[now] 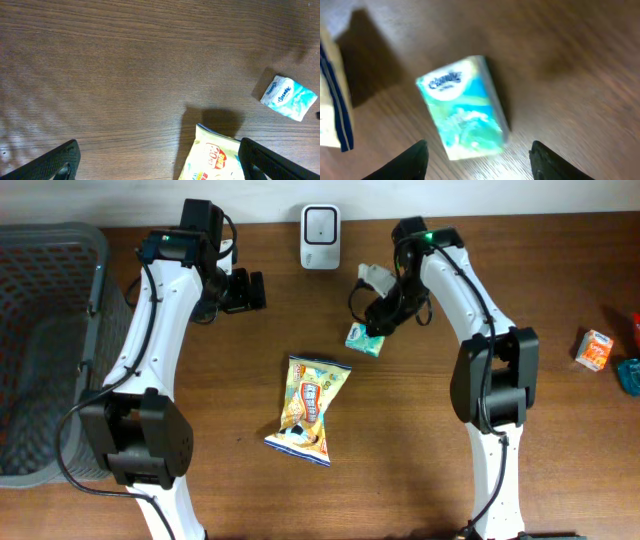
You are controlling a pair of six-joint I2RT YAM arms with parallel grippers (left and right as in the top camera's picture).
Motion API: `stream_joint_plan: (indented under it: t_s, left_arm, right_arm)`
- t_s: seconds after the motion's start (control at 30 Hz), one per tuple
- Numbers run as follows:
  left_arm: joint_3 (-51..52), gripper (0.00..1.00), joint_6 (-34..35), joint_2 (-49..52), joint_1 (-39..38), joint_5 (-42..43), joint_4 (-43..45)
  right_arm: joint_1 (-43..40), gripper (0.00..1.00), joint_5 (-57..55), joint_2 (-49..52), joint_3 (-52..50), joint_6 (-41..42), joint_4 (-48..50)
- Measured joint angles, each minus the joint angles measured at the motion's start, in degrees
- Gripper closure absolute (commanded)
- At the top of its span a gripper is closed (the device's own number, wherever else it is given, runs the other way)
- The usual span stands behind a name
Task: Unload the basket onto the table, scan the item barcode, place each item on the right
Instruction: 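Carry the green pack to the right edge and drop it by the bottle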
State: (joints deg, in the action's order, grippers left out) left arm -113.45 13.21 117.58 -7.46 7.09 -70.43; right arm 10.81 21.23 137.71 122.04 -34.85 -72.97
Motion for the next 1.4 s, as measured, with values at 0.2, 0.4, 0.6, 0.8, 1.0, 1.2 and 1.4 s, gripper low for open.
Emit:
stream_joint_plan:
  t_s: [0.2,0.4,0.6,0.8,1.0,1.2,1.4]
  left_arm:
    - [0.00,0.01,0.00,0.00,0.00,0.00,0.02]
    - [0.00,0.01,0.00,0.00,0.00,0.00,0.02]
    - [0.00,0.01,0.00,0.00,0.04,0.02,0.02]
    - [0.00,0.01,0.00,0.00,0.11,0.00,0.02]
    - [0.00,0.01,0.02,0.00,0.15,0.00,0.09]
    - [0.00,0.01,0.00,0.00,0.15,0.02,0.02]
    - [0.00,0.01,0.00,0.00,0.15,0.00,0.02]
  right_arm:
    - [0.00,0.47,2.47,0.11,-8.09,-4.33,6.84]
    - [0.00,0.73,3.19,0.11,-8.28,-3.04,8.31]
    - [0.00,0.96,6.97,0.11,-8.28,1.16,9.27]
    - [-0.70,0.96,12.68,0.11,-8.46,15.72,14.12]
    - [-9.75,0.96,47.98,0.13,-8.70,31.17,23.82]
    - [-12.37,0.96,63.49,0.13,-8.72,35.78,29.59]
    - [-11.47,0.96,63.73,0.13,-8.72,39.32,30.40]
